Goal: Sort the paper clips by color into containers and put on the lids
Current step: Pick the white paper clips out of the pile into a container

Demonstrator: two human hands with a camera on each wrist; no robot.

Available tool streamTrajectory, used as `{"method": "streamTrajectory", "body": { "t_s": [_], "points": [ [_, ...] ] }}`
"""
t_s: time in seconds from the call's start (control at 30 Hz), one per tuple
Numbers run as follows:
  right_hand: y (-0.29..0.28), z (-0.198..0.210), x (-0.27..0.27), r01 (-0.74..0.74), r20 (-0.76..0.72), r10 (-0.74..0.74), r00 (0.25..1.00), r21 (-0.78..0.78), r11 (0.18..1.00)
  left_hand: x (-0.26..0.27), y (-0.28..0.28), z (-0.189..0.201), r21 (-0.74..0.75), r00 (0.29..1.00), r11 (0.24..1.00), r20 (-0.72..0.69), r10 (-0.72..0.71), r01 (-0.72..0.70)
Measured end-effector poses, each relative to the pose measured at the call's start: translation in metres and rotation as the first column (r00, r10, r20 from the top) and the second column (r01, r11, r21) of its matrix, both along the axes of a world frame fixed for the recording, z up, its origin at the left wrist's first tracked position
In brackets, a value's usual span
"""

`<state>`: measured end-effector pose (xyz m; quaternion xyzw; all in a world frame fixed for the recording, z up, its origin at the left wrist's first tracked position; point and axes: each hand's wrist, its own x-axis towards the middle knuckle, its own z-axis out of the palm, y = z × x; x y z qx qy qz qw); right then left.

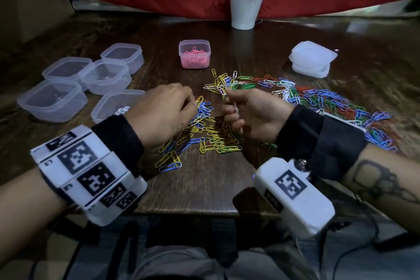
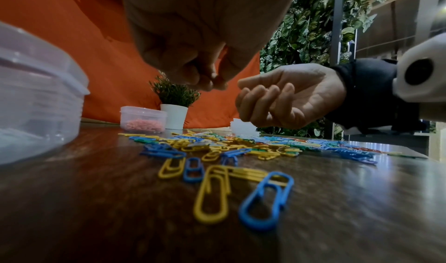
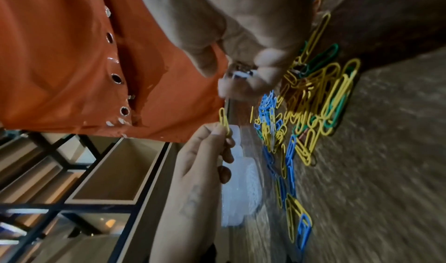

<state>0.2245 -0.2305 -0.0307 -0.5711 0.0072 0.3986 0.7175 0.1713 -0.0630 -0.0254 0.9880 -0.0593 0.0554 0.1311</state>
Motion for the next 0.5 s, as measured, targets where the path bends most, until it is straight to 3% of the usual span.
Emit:
{"method": "streamTrajectory", "body": {
  "t_s": [0.07,0.13,0.27,0.4,0.5],
  "points": [
    [-0.004,0.0,0.002,-0.016,0.156,0.035,0.987,-0.122,0.992,-0.003,0.0,0.0,0.184,0.996,0.98,-0.037,0.081,-0.073],
    [-0.012,0.003,0.008,-0.007,0.349,0.114,0.93,-0.294,0.956,-0.003,0.003,-0.001,0.279,0.991,0.955,-0.066,0.12,-0.097],
    [-0.016,0.012,0.012,0.013,0.556,0.415,0.72,-0.609,0.793,-0.002,0.001,0.001,0.173,0.996,0.984,-0.074,0.059,-0.045],
    [0.011,0.013,0.007,0.007,0.513,0.751,0.416,-0.828,0.561,-0.002,-0.002,0.001,0.259,0.991,0.966,-0.126,0.038,-0.004],
    [0.036,0.01,0.01,0.157,0.505,0.821,0.266,-0.863,0.48,-0.002,0.0,0.002,0.235,0.991,0.971,-0.108,0.075,-0.048]
  ]
}}
